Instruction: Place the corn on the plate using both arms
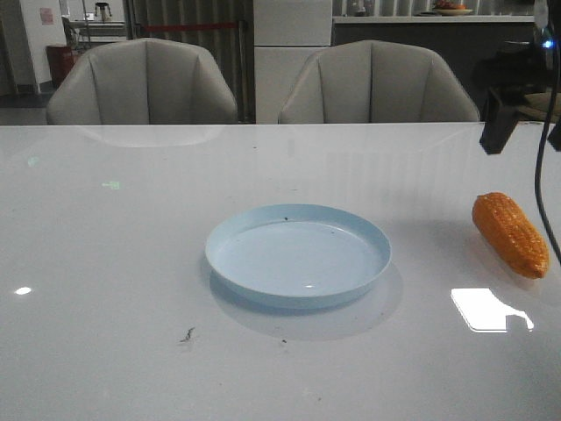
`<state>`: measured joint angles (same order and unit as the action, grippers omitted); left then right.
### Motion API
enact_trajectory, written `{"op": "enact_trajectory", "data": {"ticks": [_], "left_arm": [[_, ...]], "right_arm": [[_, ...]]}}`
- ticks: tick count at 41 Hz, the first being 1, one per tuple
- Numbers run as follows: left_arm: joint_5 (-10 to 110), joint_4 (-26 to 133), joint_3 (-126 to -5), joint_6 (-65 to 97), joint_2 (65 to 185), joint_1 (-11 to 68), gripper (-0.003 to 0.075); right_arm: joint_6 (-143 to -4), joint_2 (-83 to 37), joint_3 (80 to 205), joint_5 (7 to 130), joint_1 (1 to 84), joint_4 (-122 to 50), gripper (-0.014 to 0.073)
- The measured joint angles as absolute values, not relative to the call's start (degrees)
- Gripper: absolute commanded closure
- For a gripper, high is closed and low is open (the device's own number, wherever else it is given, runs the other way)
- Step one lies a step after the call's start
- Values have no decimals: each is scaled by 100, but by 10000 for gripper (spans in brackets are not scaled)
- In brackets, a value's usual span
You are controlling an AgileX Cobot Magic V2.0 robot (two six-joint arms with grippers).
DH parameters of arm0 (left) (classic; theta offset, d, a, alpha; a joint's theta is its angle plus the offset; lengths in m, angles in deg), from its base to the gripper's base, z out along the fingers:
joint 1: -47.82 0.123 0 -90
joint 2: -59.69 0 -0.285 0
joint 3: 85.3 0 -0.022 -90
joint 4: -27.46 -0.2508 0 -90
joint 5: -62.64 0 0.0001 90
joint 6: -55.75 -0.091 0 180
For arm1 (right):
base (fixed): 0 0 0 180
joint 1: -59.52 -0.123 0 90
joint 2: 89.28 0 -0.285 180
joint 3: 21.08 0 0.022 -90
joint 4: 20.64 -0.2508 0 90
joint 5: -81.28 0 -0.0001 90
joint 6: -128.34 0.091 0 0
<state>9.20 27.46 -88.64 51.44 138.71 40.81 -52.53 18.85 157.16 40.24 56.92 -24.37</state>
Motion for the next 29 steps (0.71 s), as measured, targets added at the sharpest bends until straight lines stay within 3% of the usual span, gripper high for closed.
{"op": "enact_trajectory", "data": {"ticks": [9, 20, 29], "left_arm": [[1246, 2746, -7682, 5167, 13041, 4081, 316], [1306, 2746, -7598, 5169, 12659, 4081, 316], [1314, 2682, -7598, 5179, 12552, 4081, 316]], "right_arm": [[-5253, 2456, 15738, 3987, 5692, -2607, 9], [-5240, 2945, 15748, 3954, 5692, -2676, 30], [-5240, 3138, 15748, 3929, 5692, -2708, 281]]}}
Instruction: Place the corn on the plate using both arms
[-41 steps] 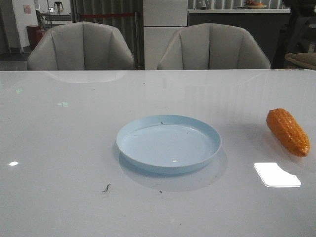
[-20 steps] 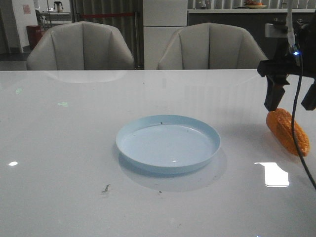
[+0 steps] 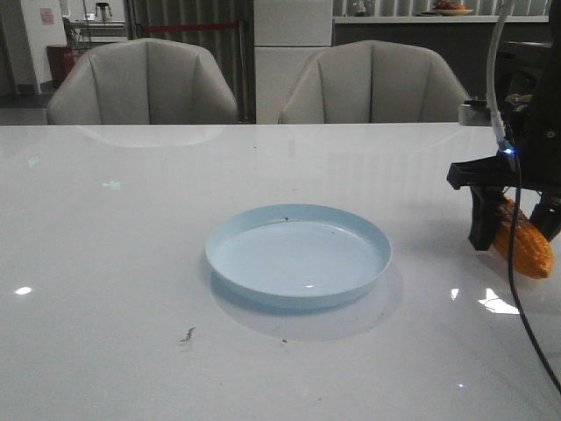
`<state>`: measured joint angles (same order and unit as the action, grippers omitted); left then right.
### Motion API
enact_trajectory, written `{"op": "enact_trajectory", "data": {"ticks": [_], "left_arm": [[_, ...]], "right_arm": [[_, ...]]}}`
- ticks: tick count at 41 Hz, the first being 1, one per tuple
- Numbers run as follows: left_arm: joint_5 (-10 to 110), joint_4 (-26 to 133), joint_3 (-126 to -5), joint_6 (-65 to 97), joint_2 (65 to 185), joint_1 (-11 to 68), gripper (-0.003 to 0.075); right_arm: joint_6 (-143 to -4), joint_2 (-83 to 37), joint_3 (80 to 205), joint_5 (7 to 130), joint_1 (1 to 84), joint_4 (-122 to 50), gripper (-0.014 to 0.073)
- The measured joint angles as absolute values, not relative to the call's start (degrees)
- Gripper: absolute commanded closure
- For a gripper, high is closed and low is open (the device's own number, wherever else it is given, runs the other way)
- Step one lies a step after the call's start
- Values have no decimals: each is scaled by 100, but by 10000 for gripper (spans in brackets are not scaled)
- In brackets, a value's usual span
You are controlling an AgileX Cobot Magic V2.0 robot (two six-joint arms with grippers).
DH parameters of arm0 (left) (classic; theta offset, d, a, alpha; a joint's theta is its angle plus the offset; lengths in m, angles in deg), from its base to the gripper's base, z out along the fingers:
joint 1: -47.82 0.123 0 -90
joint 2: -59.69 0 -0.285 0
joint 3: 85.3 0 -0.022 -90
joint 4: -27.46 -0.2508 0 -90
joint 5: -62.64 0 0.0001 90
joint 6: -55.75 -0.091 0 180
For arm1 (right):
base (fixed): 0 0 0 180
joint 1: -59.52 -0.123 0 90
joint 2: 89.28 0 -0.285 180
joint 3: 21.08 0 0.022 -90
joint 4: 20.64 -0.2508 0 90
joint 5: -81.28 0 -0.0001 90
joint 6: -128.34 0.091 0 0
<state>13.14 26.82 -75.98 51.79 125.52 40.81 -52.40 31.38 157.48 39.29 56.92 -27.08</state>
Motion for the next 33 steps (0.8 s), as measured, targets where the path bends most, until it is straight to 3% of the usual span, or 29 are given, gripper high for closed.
{"op": "enact_trajectory", "data": {"ticks": [2, 15, 25, 33], "left_arm": [[1314, 2682, -7598, 5179, 12552, 4081, 316], [1386, 2693, -7598, 5192, 12543, 4081, 316], [1419, 2746, -7598, 5192, 12543, 4081, 316], [1441, 2746, -7598, 5192, 12543, 4081, 316]], "right_arm": [[-5240, 3138, 15748, 3929, 5692, -2708, 319], [-5254, 3138, 16604, 3487, 5450, -2710, 316], [-5287, 3138, 17745, 3048, 4558, -2710, 316], [-5287, 3219, 17865, 2988, 3624, -2710, 316]]}}
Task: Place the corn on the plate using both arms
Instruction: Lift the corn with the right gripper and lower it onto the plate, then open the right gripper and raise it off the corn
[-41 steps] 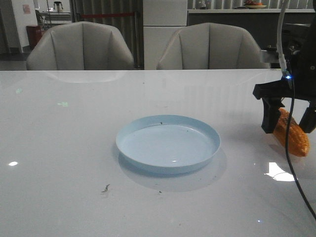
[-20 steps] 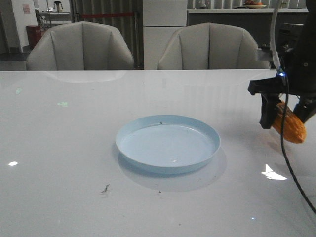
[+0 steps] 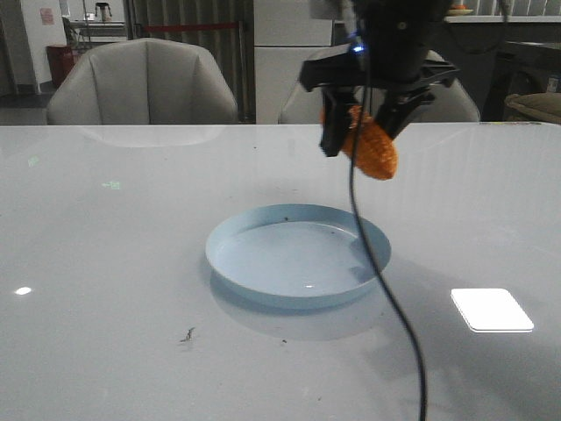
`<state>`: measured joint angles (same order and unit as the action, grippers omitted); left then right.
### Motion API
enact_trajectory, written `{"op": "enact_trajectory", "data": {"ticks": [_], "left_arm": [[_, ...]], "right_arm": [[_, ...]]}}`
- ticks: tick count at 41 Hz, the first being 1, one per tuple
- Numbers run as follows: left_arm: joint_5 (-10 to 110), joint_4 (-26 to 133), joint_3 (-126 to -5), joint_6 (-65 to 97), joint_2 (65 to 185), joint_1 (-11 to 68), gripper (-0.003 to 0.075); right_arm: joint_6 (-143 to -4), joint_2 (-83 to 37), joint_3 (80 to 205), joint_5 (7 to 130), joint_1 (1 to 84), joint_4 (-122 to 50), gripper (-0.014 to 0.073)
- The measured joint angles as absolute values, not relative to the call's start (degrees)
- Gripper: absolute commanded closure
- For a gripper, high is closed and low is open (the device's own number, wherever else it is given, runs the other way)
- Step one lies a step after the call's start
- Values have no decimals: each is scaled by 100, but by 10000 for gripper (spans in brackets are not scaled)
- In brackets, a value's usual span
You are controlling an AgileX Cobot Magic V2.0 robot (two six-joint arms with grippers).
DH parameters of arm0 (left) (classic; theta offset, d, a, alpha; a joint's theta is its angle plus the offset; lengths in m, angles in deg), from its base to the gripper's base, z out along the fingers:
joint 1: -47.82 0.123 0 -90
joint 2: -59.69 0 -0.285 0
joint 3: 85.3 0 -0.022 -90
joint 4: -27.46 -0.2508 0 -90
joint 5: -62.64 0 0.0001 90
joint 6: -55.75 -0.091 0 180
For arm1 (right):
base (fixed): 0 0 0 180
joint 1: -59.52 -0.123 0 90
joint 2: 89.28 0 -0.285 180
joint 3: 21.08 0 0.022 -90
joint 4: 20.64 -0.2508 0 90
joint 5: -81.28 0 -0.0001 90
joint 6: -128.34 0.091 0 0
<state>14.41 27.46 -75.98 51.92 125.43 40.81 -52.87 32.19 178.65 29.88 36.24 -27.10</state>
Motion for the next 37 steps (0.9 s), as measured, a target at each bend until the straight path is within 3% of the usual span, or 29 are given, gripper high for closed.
{"op": "enact_trajectory", "data": {"ticks": [13, 17, 25, 37], "left_arm": [[1414, 2746, -7598, 5204, 12543, 4081, 316], [1372, 2746, -7585, 5204, 12543, 4081, 316], [1347, 2776, -7585, 5204, 12543, 4081, 317], [1347, 2787, -7585, 5204, 12543, 4081, 316]], "right_arm": [[-5287, 3934, 17865, 2931, 2868, -2729, 307], [-5300, 4081, 17865, 2917, 2859, -2718, 234], [-5300, 4164, 17865, 2883, 2859, -2684, -1], [-5300, 4138, 18290, 2412, 2871, -2642, -21]]}}
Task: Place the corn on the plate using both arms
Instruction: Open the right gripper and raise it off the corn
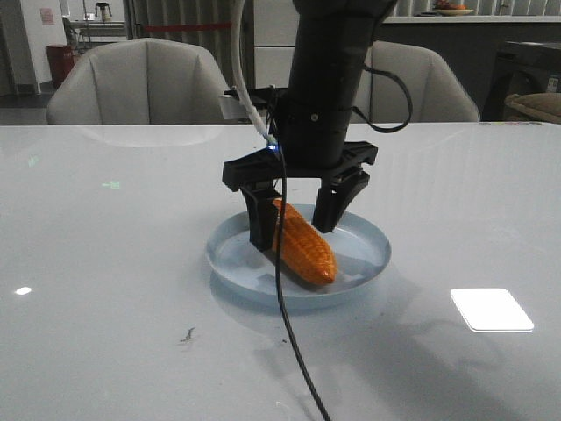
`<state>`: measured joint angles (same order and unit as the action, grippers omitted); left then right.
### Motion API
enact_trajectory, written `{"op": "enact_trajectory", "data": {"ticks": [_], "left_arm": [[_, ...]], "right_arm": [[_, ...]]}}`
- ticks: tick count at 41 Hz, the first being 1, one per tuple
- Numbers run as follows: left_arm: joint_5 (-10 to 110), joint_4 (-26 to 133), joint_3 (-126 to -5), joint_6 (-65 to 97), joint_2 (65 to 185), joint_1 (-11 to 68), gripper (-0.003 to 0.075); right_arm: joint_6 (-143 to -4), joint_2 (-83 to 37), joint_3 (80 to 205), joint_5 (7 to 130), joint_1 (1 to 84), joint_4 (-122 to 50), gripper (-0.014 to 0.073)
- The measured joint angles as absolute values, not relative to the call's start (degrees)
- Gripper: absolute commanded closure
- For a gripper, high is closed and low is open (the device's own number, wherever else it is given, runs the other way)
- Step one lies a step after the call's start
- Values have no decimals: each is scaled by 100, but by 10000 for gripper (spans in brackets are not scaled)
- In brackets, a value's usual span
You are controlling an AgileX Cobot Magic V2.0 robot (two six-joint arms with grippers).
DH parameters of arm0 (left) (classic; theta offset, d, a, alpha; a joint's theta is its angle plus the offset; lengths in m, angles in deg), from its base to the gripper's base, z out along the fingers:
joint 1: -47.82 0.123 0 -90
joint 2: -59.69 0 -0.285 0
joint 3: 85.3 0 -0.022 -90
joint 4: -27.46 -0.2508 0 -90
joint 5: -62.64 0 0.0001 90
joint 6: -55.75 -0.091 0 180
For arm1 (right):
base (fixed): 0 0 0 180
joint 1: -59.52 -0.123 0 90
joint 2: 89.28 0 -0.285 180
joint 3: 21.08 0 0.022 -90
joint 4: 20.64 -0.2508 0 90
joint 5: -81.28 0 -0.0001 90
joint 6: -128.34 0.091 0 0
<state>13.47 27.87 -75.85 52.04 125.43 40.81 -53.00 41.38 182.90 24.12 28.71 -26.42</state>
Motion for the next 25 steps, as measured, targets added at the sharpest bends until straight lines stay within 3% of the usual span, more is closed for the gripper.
{"op": "enact_trajectory", "data": {"ticks": [7, 17, 25], "left_arm": [[1338, 2787, -7585, 5204, 12543, 4081, 317], [1338, 2795, -7585, 5204, 12543, 4081, 316], [1338, 2795, -7585, 5204, 12543, 4081, 317]], "right_arm": [[-5251, 3664, 18941, 2068, 3105, -2643, -21], [-5229, 1730, 19301, 2111, 3994, -2622, -21], [-5229, -28, 18253, 2047, 5013, -2613, -21]]}}
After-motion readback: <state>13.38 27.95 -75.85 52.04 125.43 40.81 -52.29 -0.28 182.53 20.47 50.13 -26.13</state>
